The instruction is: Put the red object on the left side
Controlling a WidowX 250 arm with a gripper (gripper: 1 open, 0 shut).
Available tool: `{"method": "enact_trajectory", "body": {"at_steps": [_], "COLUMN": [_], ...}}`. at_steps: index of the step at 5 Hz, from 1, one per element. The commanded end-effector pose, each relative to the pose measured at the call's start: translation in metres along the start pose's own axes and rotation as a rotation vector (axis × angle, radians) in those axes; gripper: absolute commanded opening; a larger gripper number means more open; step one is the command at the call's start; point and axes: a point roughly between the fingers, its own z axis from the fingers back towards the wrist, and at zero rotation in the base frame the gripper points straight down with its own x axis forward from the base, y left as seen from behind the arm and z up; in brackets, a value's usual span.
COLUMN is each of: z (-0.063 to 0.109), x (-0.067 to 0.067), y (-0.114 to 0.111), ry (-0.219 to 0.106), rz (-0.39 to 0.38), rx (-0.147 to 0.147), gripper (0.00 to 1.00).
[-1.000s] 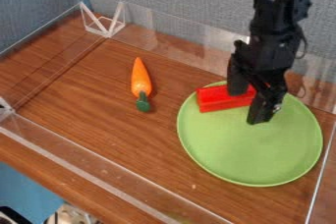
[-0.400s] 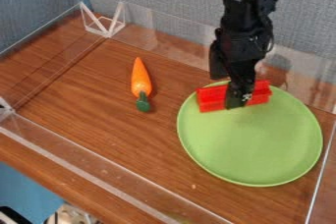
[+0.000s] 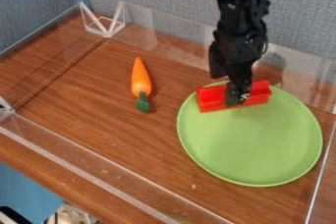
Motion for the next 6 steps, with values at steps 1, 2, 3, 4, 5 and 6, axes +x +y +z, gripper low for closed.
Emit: {"method": "enact_trajectory", "body": {"at_steps": [1, 2, 3, 4, 5, 6], "z": [0.014, 0.013, 0.015, 0.014, 0.008, 0.007], "x": [0.019, 0.026, 0.032, 0.034, 0.026, 0.019], "y": [0.004, -0.003, -0.007, -0.012, -0.011, -0.010], "ry": [-0.073, -0.082, -0.077, -0.080, -0.087, -0.093], "rz": [-0.009, -0.040, -0.052, -0.052, -0.068, -0.085], "rx": [0.050, 0.038, 0.030, 0.018, 0.007, 0.002], "gripper": [1.00, 1.00, 1.00, 1.00, 1.00, 1.00]}}
